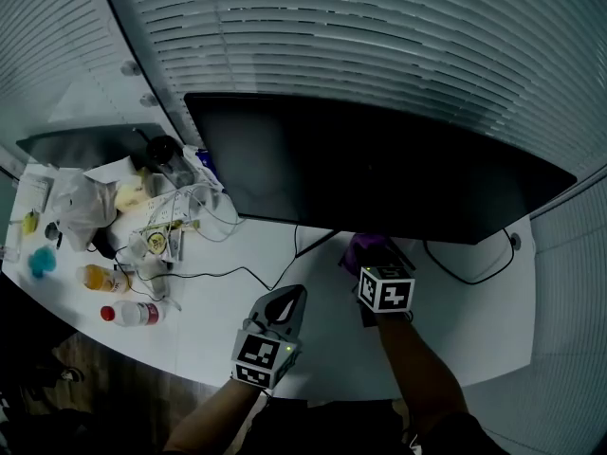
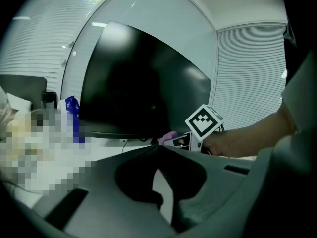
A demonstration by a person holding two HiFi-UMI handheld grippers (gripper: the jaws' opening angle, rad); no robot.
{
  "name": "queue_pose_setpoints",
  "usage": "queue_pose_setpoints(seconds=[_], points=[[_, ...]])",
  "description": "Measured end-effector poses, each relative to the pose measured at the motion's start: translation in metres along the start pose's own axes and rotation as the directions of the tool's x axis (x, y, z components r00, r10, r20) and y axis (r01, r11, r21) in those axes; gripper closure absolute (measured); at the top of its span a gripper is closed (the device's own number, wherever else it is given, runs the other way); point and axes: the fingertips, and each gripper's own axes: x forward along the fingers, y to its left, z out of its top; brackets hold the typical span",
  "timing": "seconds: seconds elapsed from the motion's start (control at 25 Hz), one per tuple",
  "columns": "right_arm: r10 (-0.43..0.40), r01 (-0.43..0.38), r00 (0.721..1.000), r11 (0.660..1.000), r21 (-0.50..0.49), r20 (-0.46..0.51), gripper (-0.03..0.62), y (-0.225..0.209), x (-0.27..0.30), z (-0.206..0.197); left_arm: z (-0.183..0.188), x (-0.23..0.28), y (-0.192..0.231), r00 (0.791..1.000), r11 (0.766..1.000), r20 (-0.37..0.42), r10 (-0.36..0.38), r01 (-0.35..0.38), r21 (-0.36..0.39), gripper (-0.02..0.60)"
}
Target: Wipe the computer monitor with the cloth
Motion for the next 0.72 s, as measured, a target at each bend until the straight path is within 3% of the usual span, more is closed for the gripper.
queue_pose_setpoints(seconds=[0.72], points=[[0.207,-0.209,0.978,0.973,-0.096,-0.029,0.500,0.175,0.084,0.017,-0.024,-0.070,0.097,0.989,0.986,0.026,0.146,-0.144,-0.080,0.577]])
